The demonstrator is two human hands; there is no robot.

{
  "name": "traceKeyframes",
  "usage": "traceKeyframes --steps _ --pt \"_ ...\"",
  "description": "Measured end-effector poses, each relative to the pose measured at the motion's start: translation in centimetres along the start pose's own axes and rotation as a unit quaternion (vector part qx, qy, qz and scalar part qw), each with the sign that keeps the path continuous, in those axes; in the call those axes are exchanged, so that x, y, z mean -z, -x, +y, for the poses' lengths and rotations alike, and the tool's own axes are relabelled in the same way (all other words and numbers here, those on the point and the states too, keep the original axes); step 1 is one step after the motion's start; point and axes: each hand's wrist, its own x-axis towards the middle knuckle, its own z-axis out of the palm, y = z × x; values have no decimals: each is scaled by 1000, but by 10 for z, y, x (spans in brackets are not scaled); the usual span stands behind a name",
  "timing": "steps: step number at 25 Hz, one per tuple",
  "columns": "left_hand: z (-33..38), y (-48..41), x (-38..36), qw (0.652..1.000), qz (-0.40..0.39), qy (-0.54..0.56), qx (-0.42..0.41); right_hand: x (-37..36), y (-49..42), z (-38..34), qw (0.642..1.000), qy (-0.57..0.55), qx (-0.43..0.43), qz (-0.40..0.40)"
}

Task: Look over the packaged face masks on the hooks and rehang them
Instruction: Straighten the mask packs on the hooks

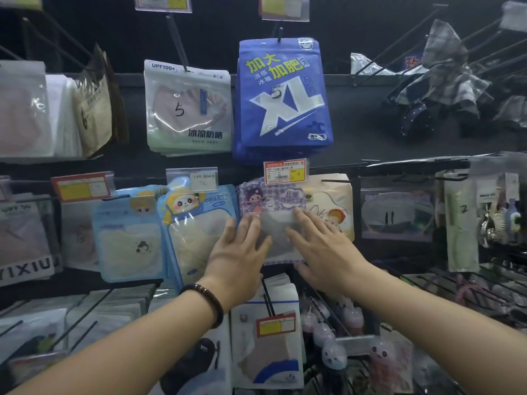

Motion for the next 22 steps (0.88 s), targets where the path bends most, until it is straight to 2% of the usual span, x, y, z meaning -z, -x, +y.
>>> traceKeyframes --steps 7,14,18,22 --pt "6 -36 -4 997 -67 -38 23 -11 -32 3 1000 -10 -10 -25" --pt "13 -52 -2 995 -79 -47 40 -22 -49 4 998 -17 -21 -50" --pt "11 -50 -2 997 -61 -44 33 -17 -45 3 999 -28 -20 -41" --pt "7 -24 14 1000 13 -18 11 1 -25 -3 999 -54 -5 1"
